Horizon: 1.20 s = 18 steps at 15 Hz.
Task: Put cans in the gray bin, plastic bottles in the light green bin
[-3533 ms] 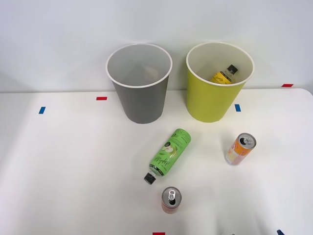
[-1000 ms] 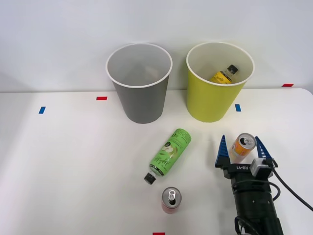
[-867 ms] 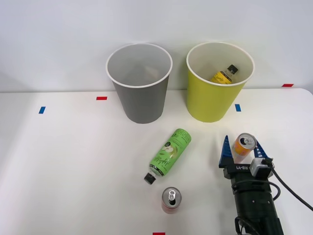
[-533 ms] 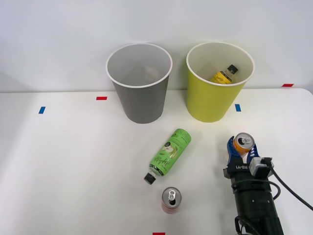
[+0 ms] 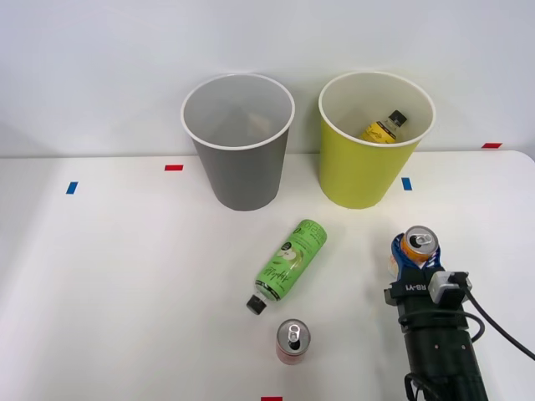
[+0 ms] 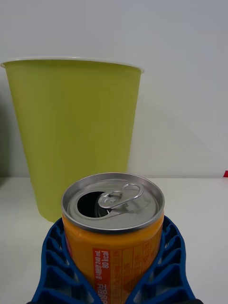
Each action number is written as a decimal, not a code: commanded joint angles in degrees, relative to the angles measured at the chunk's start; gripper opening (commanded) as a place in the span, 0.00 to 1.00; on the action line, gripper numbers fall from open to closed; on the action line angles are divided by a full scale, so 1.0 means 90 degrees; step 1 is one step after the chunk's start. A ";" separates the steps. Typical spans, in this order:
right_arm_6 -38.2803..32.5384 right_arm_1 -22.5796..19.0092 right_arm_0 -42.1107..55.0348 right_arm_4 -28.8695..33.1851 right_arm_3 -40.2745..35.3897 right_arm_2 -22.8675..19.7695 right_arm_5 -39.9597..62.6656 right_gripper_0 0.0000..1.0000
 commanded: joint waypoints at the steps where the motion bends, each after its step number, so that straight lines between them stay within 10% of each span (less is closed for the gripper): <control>1: -0.0113 -0.0490 0.0741 -0.0026 -0.0925 0.0408 -0.0035 0.00; 11: -0.1490 -0.1759 0.1717 0.0091 -0.3494 0.1033 -0.0016 0.00; 18: -0.1871 -0.1935 -0.0021 0.0120 -0.4031 0.1248 0.1429 0.00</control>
